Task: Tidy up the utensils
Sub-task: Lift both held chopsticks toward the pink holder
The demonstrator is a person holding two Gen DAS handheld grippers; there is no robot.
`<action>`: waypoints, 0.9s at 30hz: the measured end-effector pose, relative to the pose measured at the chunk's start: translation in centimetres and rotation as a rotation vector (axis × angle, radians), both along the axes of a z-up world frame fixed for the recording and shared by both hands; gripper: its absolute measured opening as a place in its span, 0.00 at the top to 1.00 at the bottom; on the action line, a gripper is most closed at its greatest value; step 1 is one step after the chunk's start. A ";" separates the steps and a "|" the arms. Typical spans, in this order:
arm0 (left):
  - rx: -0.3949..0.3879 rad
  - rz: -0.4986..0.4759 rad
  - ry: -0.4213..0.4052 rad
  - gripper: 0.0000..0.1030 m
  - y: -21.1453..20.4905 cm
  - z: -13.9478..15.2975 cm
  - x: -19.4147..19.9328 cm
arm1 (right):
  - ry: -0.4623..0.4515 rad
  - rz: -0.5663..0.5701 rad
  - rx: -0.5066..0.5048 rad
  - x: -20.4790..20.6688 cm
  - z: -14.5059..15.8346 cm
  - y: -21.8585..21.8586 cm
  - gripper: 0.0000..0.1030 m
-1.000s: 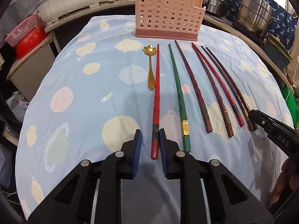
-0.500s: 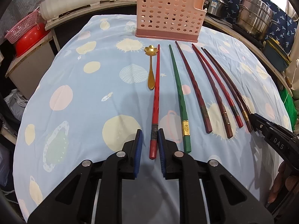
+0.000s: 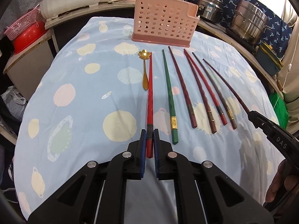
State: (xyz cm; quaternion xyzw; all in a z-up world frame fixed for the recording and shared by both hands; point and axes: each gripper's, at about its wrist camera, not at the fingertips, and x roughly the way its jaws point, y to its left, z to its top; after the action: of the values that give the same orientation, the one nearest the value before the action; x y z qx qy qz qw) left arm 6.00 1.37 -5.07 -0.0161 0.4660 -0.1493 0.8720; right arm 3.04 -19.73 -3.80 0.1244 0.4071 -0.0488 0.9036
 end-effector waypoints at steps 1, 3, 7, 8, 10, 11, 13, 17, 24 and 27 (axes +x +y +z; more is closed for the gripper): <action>-0.006 0.001 -0.007 0.93 0.1 0.5 -0.2 | -0.012 0.000 0.000 -0.2 0.5 0.0 0.93; -0.017 0.005 -0.021 0.93 0.2 1.5 -0.5 | -0.040 0.000 0.003 -0.7 1.6 0.1 0.93; -0.037 0.014 -0.064 0.93 0.5 4.0 -0.9 | -0.095 -0.001 0.000 -1.3 4.1 0.1 0.93; -0.043 0.015 -0.072 0.93 0.6 4.6 -1.0 | -0.106 -0.002 0.000 -1.4 4.7 0.1 0.93; -0.049 0.016 -0.094 0.93 0.7 6.0 -1.0 | -0.131 -0.002 0.001 -1.6 6.0 0.0 0.93; -0.052 0.015 -0.105 0.93 0.8 6.6 -1.0 | -0.143 -0.002 -0.001 -1.6 6.7 0.0 0.93; -0.056 0.017 -0.127 0.93 0.9 8.0 -0.8 | -0.160 0.002 -0.005 -1.6 7.8 0.1 0.93; -0.060 0.017 -0.177 0.93 0.9 11.1 -0.1 | -0.204 0.005 -0.026 -1.1 10.4 0.2 0.93; -0.053 0.017 -0.267 0.93 0.4 15.8 1.8 | -0.274 0.011 -0.041 0.3 13.8 -0.3 0.93; -0.046 0.012 -0.300 0.93 0.0 17.6 3.0 | -0.291 0.017 -0.035 1.2 15.1 -0.5 0.93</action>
State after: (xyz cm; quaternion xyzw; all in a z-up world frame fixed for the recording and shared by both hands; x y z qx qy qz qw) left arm 9.03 1.39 12.56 -0.0163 0.3267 -0.1555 0.9321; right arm 4.25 -20.20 11.31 0.1111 0.2718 -0.0298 0.9554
